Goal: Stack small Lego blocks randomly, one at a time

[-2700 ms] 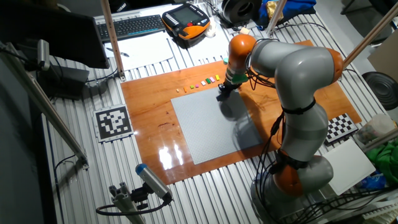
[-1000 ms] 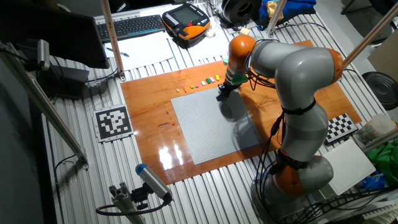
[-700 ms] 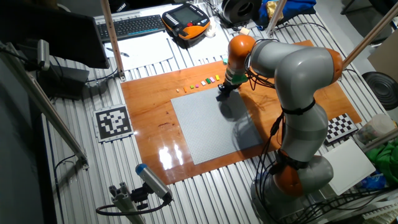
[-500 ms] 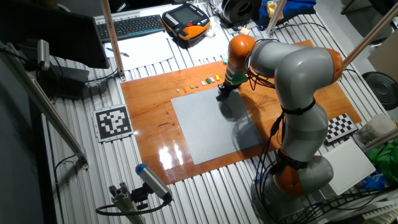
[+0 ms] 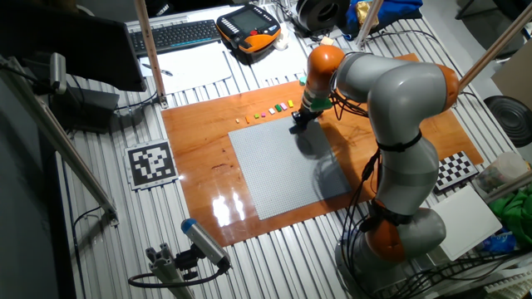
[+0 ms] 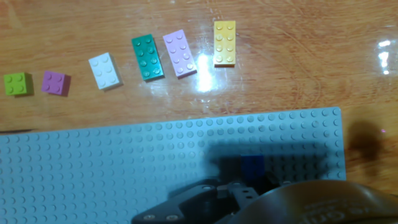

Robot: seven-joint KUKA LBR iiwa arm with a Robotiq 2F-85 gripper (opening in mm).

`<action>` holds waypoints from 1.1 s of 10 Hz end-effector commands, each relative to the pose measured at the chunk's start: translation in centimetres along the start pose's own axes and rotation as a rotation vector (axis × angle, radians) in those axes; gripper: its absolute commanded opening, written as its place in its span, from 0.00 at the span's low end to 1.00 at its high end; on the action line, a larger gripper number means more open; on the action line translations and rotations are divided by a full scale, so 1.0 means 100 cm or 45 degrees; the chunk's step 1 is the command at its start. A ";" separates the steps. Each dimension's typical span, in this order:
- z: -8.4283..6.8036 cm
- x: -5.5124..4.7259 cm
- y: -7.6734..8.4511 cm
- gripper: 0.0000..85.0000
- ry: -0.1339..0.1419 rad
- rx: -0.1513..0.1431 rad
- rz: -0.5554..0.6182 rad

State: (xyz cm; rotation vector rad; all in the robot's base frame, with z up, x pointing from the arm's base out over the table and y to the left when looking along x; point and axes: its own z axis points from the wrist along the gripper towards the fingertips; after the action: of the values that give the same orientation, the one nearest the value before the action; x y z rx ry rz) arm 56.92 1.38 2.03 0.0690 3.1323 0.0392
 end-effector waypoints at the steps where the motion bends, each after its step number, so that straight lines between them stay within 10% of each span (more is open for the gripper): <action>1: 0.001 0.001 0.000 0.00 0.005 -0.005 0.002; 11: 0.005 0.002 0.005 0.00 0.008 -0.013 0.010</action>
State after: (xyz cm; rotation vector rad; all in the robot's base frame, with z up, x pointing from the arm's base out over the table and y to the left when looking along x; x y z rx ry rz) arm 56.85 1.77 1.49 0.0845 3.1348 0.0517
